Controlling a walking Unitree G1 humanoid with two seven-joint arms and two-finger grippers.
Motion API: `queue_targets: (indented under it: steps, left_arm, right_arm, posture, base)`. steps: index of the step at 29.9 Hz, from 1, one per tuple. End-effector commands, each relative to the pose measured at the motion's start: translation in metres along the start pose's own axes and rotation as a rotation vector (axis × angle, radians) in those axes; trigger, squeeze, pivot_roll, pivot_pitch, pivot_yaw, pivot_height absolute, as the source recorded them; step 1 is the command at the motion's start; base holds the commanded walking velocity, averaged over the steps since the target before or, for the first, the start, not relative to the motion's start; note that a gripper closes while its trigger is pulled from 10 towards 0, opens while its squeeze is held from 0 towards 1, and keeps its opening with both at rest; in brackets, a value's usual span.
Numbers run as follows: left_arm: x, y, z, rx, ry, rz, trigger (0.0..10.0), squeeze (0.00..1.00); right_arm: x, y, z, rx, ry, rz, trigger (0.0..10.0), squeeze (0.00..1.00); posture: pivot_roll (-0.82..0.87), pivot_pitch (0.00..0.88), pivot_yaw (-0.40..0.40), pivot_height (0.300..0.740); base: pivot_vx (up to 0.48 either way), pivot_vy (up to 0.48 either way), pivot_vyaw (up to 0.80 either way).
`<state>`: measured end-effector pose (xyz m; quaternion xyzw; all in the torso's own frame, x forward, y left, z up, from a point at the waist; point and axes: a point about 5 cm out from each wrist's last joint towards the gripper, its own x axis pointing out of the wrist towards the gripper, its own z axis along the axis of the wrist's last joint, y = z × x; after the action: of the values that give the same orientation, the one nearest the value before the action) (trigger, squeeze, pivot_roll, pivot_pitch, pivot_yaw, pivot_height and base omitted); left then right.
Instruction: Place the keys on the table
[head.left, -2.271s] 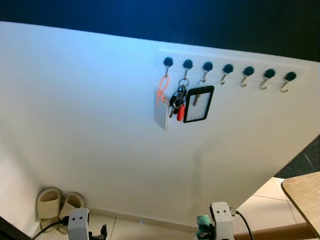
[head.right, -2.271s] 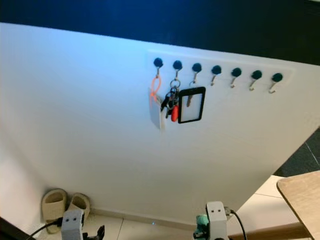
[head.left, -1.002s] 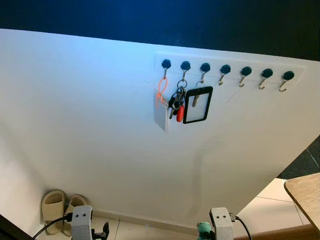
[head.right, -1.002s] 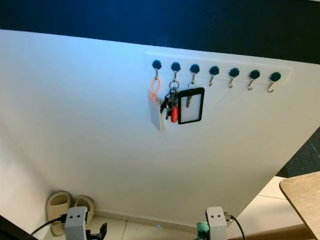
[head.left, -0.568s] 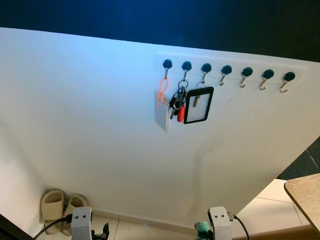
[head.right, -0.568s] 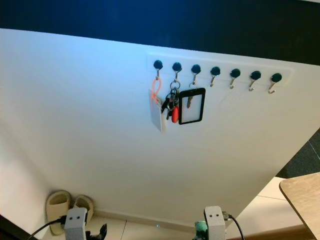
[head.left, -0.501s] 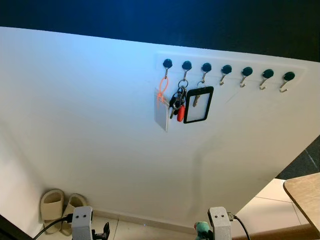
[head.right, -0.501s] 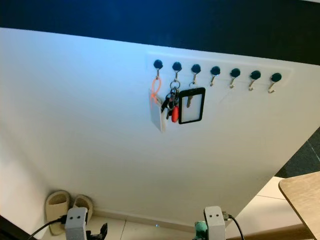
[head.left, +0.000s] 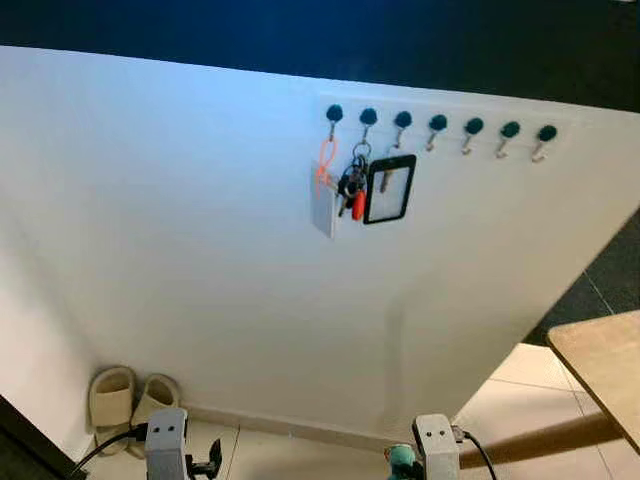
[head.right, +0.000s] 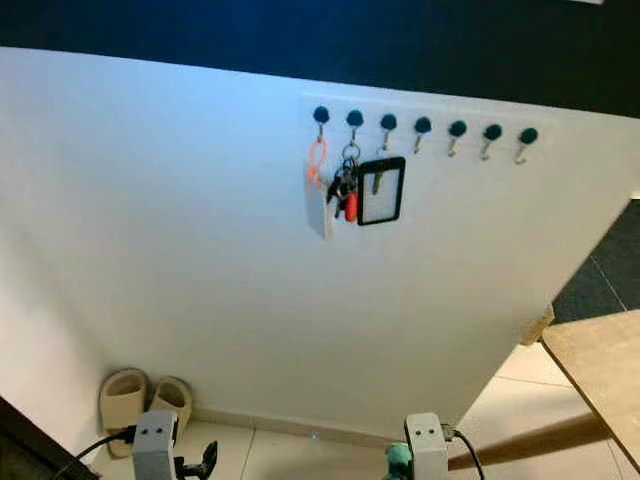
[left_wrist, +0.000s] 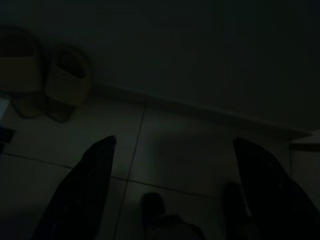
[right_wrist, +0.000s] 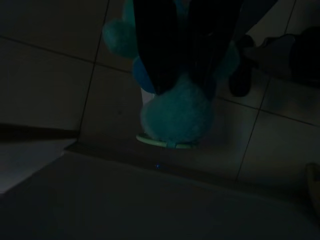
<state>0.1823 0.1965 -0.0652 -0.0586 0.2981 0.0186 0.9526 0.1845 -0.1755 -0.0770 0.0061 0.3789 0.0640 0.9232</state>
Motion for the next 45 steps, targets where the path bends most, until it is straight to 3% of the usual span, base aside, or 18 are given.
queue_targets:
  steps: [1,10,28,32,45]
  left_arm:
    - [-0.001,-0.0036,-0.0034,0.003,0.015,-0.015,10.0,0.0]
    - [-0.0004,-0.0038,-0.0031,0.024,0.025,-0.027,10.0,0.0]
    - [0.0034,-0.0109,-0.0009,0.109,0.052,-0.076,10.0,0.0]
    - [0.0032,-0.0113,-0.0006,0.106,0.045,-0.073,10.0,0.0]
    - [-0.0005,-0.0096,-0.004,0.104,0.025,-0.045,10.0,0.0]
  right_arm:
    - [-0.0005,-0.0004,-0.0023,0.004,0.01,-0.006,10.0,0.0]
    - [-0.0006,0.0001,-0.0031,0.011,0.013,-0.011,10.0,0.0]
    - [-0.0007,0.0011,-0.0049,0.013,0.022,-0.013,10.0,0.0]
    - [-0.0007,0.0012,-0.0048,0.011,0.022,-0.012,10.0,0.0]
    - [0.0,0.0039,-0.0047,-0.016,0.027,0.002,10.0,0.0]
  posture:
    - [0.05,0.064,-0.051,0.74]
    - [0.05,0.063,-0.045,0.74]
    - [0.05,0.063,-0.042,0.74]
    - [0.05,0.063,-0.043,0.74]
    - [0.06,0.066,-0.047,0.74]
  base:
    - [-0.349,0.0,0.0]
    - [-0.347,0.0,0.0]
    - [0.0,-0.076,0.0]
    - [0.0,-0.48,0.0]
    - [0.0,0.0,0.0]
